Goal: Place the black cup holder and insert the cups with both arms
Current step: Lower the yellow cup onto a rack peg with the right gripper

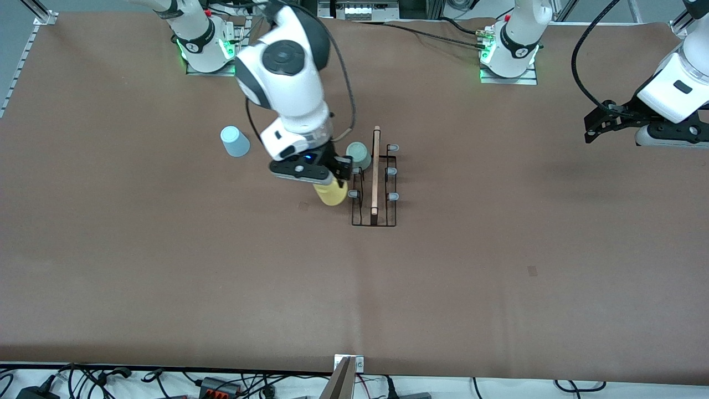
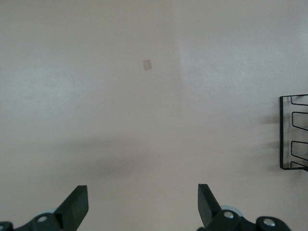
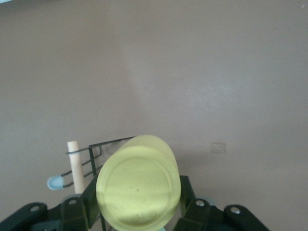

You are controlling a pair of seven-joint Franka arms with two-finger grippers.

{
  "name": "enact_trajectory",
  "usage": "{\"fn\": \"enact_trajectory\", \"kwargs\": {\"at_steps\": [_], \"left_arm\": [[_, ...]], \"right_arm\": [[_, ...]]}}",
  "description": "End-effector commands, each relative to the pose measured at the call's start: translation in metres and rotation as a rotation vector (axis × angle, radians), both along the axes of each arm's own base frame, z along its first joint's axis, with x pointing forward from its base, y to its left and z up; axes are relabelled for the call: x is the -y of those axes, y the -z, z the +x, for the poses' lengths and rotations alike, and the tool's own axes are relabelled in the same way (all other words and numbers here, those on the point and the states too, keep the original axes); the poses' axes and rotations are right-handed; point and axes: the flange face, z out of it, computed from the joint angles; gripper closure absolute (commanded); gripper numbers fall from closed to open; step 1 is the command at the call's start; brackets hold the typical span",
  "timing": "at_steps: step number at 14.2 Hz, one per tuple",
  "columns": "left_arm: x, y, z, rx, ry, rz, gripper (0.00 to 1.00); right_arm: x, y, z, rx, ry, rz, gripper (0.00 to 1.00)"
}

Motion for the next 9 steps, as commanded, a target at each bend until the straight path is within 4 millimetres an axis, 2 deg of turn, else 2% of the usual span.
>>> {"fn": "enact_trajectory", "kwargs": {"at_steps": [1, 7, 9], "left_arm": [[-0.002, -0.003, 0.000, -0.007, 0.005, 0.001, 0.00], [-0.006, 0.001, 0.002, -0.014, 0.022, 0.002, 0.00], [-0.008, 0.003, 0.004, -0.016, 0.022, 0.002, 0.00]], "right_arm": [[-0.032, 0.022, 0.008, 0.020, 0.032, -0.005, 0.91], [-0.053, 0.068, -0.003, 0.006, -0.002, -0.026, 0.89], [-0.055, 0.081, -0.005, -0.002, -0.009, -0.044, 0.80]]}}
